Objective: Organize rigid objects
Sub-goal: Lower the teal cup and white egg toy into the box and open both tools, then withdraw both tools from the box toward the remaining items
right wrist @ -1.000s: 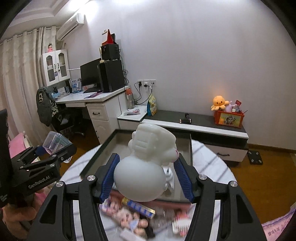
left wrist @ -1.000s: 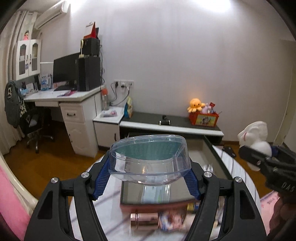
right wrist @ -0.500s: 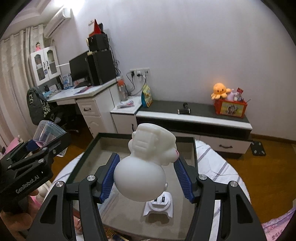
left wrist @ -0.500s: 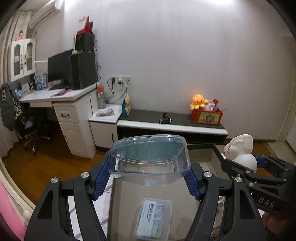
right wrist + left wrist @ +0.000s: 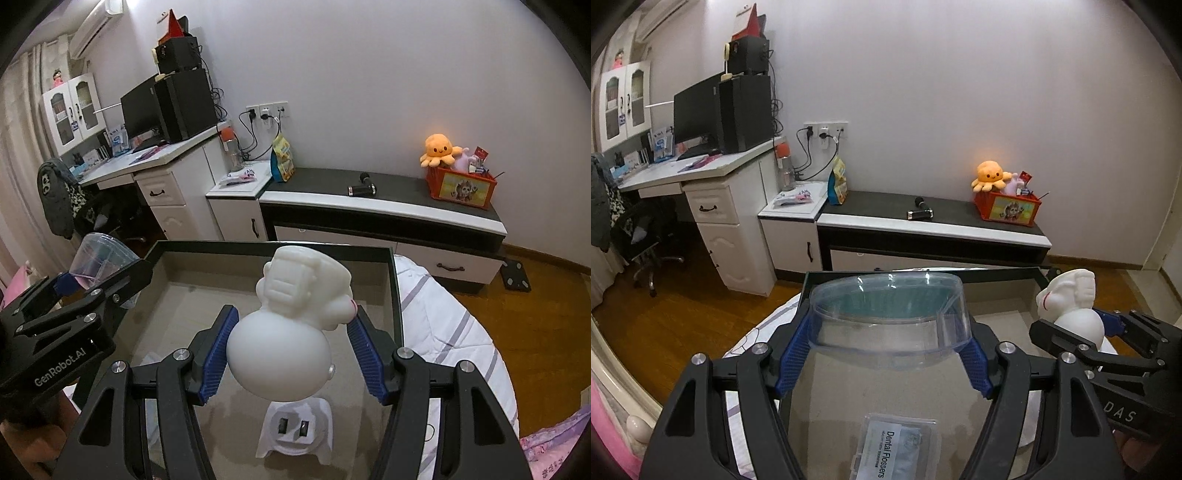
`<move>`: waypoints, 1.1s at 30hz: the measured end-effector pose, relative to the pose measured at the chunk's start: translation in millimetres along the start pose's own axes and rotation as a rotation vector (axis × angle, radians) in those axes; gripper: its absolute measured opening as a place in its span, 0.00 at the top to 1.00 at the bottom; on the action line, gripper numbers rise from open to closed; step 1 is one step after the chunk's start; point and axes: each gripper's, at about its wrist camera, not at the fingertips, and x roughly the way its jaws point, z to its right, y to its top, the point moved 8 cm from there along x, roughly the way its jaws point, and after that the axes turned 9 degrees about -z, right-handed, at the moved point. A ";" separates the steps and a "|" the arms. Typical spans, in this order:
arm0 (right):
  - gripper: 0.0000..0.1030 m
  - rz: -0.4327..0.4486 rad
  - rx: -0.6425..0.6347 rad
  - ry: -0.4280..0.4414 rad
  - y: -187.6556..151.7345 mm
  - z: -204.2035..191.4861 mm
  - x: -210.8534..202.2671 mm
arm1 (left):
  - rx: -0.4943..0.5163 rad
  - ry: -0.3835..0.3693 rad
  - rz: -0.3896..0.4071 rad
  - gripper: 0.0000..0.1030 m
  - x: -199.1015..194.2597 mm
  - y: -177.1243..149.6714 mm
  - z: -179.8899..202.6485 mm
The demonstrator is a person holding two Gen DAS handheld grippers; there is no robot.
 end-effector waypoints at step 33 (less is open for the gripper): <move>0.00 0.080 0.051 -0.007 -48.6 -1.3 -74.2 | -0.043 0.011 0.121 0.00 -123.1 -53.7 -16.2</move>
